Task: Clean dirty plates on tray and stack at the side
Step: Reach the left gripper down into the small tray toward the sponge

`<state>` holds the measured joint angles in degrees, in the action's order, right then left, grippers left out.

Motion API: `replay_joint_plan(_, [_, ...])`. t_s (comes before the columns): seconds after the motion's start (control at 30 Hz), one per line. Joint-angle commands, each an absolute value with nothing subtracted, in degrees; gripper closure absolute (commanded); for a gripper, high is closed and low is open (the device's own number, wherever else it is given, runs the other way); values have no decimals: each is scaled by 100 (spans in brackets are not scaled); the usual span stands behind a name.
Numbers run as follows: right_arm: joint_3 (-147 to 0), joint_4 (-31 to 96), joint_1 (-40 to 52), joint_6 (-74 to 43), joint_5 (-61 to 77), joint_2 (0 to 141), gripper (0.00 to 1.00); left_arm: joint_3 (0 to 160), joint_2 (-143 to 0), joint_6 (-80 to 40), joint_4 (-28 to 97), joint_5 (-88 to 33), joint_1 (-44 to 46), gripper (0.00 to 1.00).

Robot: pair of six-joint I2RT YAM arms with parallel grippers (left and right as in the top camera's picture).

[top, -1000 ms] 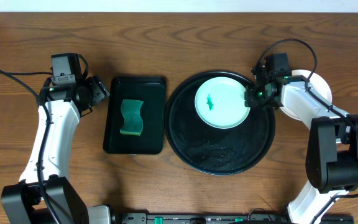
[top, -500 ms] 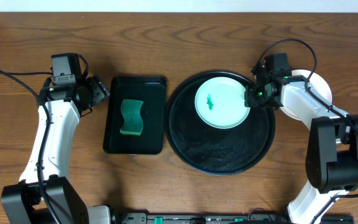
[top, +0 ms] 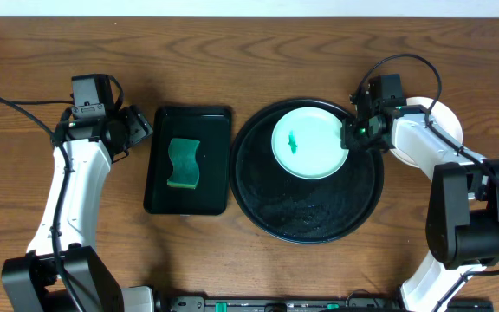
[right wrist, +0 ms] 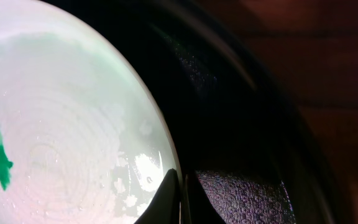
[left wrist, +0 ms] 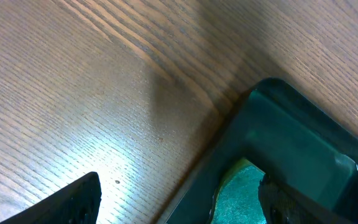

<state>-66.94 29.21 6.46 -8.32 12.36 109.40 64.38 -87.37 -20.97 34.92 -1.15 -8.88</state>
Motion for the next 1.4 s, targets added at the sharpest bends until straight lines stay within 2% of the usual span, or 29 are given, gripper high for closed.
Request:
replay_joint_plan(0.0, [-6663,2910,696,-808,1208,10984,99,6521,-8707,-2086,3507,-99,-893,19])
replay_joint_plan(0.57, [-6663,2934,696,-808,1208,10984,99,6521,-8707,-2086,3507,-99,-893,19])
replay_joint_plan(0.77, [-6663,2939,696,-808,1208,10984,98,6521,-8707,-2123,3074,-102,-893,18])
replay_joint_plan(0.8, [-6663,2939,696,-808,1208,10984,98,6523,-8707,-2130,3072,-104,-893,4])
replay_joint_plan(0.83, [-6663,2939,696,-808,1208,10984,98,6523,-8707,-2130,3070,-102,-893,2])
replay_joint_plan(1.0, [-6663,2936,696,-808,1208,10984,98,6521,-8707,-2132,3496,-117,-893,2])
replay_joint_plan(1.13, [-6663,2936,696,-808,1208,10984,98,6512,-8707,-1778,3594,-1028,-851,0])
replay_joint_plan(1.23, [-6663,2934,696,-810,1208,10984,98,6512,-8707,-1236,3597,-1531,-652,17])
replay_joint_plan(1.37, [-6663,2936,696,-810,1208,10984,97,6512,-8711,-821,3647,-1533,-75,43])
